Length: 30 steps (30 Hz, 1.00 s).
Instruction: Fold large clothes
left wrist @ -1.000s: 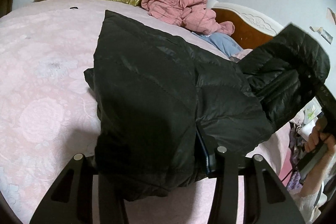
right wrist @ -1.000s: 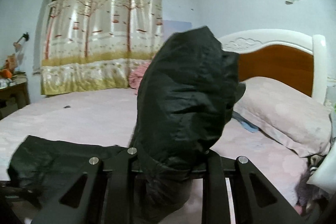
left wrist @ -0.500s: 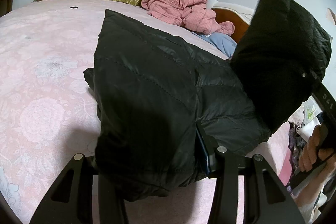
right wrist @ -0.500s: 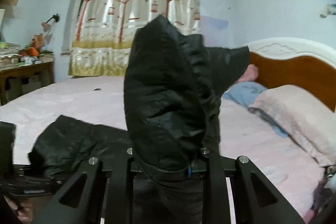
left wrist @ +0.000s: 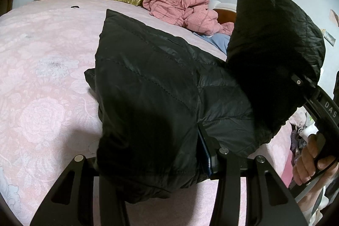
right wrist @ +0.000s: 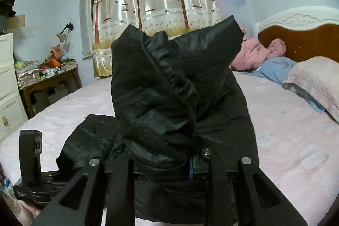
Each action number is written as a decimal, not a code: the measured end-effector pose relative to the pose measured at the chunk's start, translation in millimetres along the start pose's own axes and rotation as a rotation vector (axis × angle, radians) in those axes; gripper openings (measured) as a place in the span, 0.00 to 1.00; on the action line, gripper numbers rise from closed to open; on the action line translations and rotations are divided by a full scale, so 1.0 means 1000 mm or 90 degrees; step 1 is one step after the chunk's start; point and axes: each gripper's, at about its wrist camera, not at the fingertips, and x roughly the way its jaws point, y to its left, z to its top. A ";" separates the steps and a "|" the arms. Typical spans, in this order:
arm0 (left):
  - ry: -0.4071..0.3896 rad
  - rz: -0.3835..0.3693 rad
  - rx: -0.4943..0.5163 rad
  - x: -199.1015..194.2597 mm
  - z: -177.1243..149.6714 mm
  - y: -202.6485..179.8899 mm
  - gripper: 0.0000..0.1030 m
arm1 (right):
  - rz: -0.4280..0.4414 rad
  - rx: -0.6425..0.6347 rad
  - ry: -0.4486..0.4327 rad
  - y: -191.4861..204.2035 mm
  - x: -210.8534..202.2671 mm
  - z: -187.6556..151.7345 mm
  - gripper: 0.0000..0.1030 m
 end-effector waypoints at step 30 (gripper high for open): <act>-0.025 0.064 0.068 -0.003 0.019 0.009 0.06 | 0.148 -0.051 0.091 0.033 0.041 -0.014 0.29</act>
